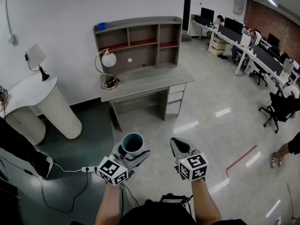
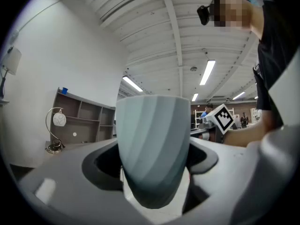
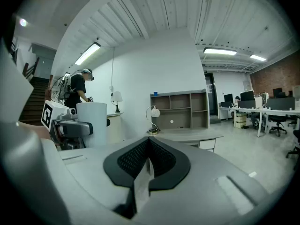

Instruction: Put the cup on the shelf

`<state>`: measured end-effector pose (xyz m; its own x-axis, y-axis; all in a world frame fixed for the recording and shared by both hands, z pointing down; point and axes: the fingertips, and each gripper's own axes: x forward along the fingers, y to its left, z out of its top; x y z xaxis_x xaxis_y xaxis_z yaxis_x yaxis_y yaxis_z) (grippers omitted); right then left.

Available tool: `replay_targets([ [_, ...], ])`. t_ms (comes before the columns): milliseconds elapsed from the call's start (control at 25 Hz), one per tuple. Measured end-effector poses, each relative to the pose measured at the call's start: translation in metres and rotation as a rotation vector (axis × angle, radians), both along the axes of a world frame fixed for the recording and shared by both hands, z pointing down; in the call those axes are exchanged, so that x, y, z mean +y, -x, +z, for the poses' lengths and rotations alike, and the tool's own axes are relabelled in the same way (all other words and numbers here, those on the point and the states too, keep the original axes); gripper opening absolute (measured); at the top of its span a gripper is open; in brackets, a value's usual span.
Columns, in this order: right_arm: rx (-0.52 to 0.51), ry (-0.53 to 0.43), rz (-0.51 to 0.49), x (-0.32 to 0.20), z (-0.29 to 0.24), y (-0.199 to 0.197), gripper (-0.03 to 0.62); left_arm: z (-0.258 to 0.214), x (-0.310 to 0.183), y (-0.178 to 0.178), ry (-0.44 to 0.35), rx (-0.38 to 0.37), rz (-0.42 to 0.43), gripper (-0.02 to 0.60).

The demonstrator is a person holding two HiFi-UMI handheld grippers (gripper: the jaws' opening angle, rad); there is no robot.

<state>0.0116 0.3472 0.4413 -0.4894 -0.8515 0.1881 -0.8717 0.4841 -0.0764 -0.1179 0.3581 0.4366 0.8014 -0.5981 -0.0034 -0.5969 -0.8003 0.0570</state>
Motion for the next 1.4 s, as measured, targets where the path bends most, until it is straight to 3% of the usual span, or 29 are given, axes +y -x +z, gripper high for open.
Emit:
replay_targets([
  [440, 0.011, 0.0, -0.013, -0.004, -0.005, 0.0, 0.012, -0.006, -0.003, 0.001, 0.003, 0.004, -0.026, 0.37],
  [640, 0.007, 0.003, -0.067, -0.002, -0.008, 0.002, 0.012, -0.007, -0.002, -0.003, 0.009, 0.007, -0.035, 0.37],
  [1080, -0.017, 0.031, -0.076, -0.002, 0.002, -0.023, 0.013, 0.003, 0.002, -0.023, 0.033, 0.014, -0.06, 0.37],
  [1400, -0.064, 0.031, -0.089, -0.004, 0.001, -0.042, 0.014, 0.001, 0.002, -0.045, 0.023, -0.031, -0.049, 0.37],
])
